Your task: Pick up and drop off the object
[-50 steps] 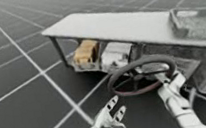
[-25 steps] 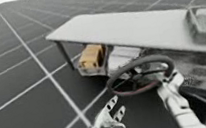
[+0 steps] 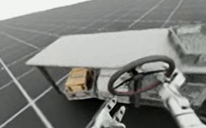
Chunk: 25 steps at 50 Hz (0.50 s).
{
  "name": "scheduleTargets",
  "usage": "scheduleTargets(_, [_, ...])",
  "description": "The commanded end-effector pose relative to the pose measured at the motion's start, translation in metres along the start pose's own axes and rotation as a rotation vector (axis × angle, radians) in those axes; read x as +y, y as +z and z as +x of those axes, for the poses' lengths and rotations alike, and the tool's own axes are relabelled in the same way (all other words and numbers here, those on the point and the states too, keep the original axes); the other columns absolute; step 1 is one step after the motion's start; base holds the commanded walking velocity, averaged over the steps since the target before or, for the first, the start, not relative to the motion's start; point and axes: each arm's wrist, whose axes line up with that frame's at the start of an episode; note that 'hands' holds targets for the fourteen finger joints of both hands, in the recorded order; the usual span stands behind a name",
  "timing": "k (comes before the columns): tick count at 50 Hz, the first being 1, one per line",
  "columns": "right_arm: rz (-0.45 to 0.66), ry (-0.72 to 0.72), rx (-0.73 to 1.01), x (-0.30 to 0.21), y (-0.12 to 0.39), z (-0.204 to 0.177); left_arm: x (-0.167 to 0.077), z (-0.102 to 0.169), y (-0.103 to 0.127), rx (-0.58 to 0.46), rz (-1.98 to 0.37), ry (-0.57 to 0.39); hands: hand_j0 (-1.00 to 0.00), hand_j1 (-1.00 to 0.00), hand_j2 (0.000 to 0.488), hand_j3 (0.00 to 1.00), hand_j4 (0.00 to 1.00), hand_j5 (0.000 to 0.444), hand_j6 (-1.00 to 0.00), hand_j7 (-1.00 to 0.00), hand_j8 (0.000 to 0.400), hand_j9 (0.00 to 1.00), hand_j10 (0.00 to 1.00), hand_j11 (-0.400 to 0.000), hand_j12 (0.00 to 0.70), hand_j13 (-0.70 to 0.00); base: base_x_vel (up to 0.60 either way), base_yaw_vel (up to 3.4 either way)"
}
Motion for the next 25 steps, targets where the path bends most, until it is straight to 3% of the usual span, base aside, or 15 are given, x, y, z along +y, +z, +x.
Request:
scheduleTargets(1, [-0.001,0.023,-0.019,0.0078,0.0044,-0.0058,0.0026,-0.0022,0.0000,-0.014,-0.013,-0.006,0.00,0.00,0.000,1.00,1.00,0.000,0.00,0.00,0.000,1.00,1.00,-0.400,0.000,-0.700,0.41,-0.23])
scheduleTargets(25, [-0.001,0.023,-0.019,0.0078,0.0044,-0.0058,0.0026,-0.0022,0.0000,-0.014,-0.013,-0.006,0.00,0.00,0.000,1.00,1.00,0.000,0.00,0.00,0.000,1.00,1.00,-0.400,0.000,-0.700,0.35,-0.16])
